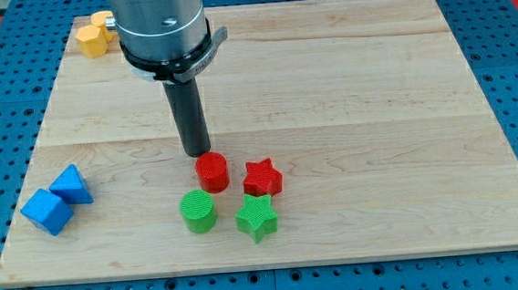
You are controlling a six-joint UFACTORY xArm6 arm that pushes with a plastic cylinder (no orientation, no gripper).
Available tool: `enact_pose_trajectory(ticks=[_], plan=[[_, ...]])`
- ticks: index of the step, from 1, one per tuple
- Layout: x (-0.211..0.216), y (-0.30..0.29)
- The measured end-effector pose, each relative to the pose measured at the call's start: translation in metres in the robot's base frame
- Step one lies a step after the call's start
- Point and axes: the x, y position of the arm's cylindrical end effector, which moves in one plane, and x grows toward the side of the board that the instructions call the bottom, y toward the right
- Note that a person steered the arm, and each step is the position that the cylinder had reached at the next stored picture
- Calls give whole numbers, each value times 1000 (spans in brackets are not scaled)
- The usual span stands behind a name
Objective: Place the red circle in between the red star and the green circle
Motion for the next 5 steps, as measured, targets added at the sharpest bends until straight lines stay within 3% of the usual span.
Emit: enact_pose_trajectory(ticks=[1, 2, 3, 5], plan=[[36, 16], [26, -6], [51, -49], [73, 23]])
